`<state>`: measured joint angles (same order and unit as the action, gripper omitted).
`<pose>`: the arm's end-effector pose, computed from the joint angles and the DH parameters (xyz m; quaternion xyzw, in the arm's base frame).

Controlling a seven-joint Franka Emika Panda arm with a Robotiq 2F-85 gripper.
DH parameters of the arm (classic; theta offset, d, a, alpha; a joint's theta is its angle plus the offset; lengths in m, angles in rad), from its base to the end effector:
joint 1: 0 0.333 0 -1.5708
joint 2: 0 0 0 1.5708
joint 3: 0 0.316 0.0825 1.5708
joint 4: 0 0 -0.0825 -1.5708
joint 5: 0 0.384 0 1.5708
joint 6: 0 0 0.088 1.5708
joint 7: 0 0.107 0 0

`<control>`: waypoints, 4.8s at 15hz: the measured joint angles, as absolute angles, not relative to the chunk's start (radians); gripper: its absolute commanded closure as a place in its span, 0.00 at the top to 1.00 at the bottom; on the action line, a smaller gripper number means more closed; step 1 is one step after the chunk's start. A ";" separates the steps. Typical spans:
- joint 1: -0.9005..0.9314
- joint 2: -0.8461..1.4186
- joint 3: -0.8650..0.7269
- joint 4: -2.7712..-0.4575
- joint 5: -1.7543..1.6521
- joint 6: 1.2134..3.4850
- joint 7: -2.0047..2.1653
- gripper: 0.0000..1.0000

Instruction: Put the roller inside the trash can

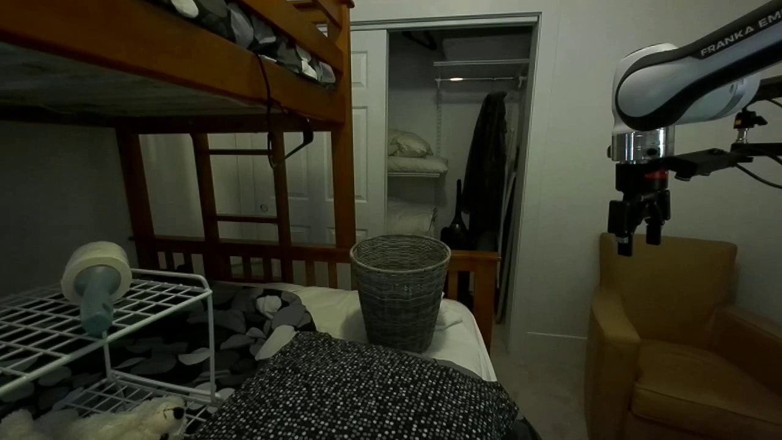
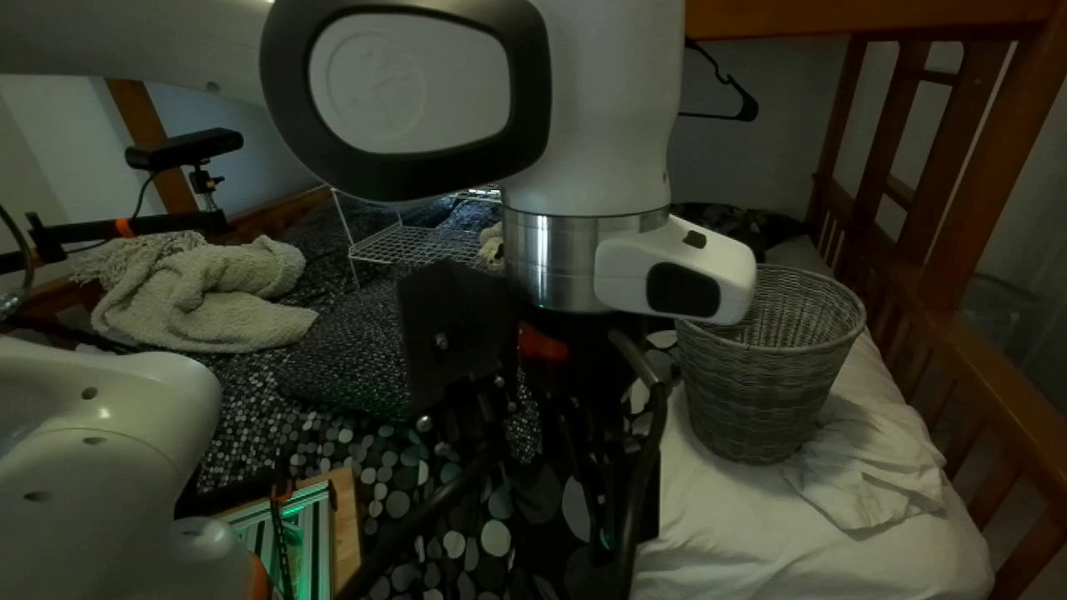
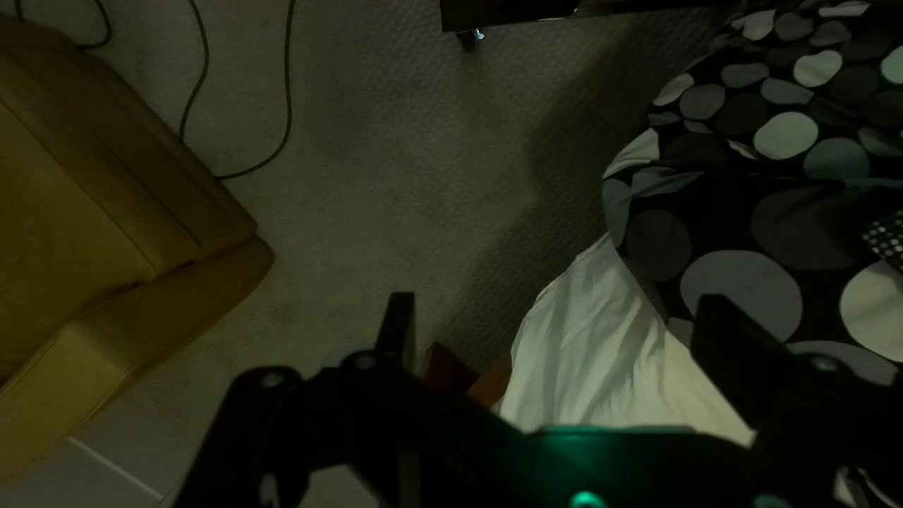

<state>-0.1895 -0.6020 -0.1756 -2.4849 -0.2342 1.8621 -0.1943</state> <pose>0.3360 -0.1523 0.4888 0.9974 -0.0343 -0.0280 0.0568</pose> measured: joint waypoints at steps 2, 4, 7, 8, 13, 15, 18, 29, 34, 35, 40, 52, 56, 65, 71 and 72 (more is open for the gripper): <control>-0.189 -0.602 -0.176 -2.485 -0.234 1.862 -0.194 1.00; -0.189 -0.602 -0.176 -2.485 -0.234 1.862 -0.194 1.00; -0.171 -0.593 -0.146 -2.474 -0.232 1.887 -0.185 1.00; -0.143 -0.579 -0.115 -2.460 -0.232 1.914 -0.179 1.00; 0.009 -0.452 0.090 -2.328 -0.246 1.986 -0.143 1.00; 0.058 -0.386 0.163 -2.252 -0.276 2.001 -0.132 1.00; 0.108 -0.272 0.258 -2.114 -0.345 2.043 -0.067 1.00; 0.147 -0.139 0.288 -1.963 -0.416 2.093 -0.064 1.00; 0.206 -0.117 0.344 -1.956 -0.520 2.106 0.116 1.00; 0.222 -0.121 0.364 -1.959 -0.549 2.106 0.189 1.00; 0.308 -0.122 0.487 -1.965 -0.812 2.138 0.550 1.00; 0.370 -0.026 0.509 -1.901 -1.069 2.175 0.867 1.00; 0.398 0.056 0.505 -1.815 -1.129 2.153 1.116 1.00; 0.473 0.126 0.502 -1.753 -1.252 2.154 1.363 1.00; 0.473 0.126 0.501 -1.752 -1.253 2.154 1.364 1.00; 0.473 0.126 0.501 -1.751 -1.243 2.160 1.366 1.00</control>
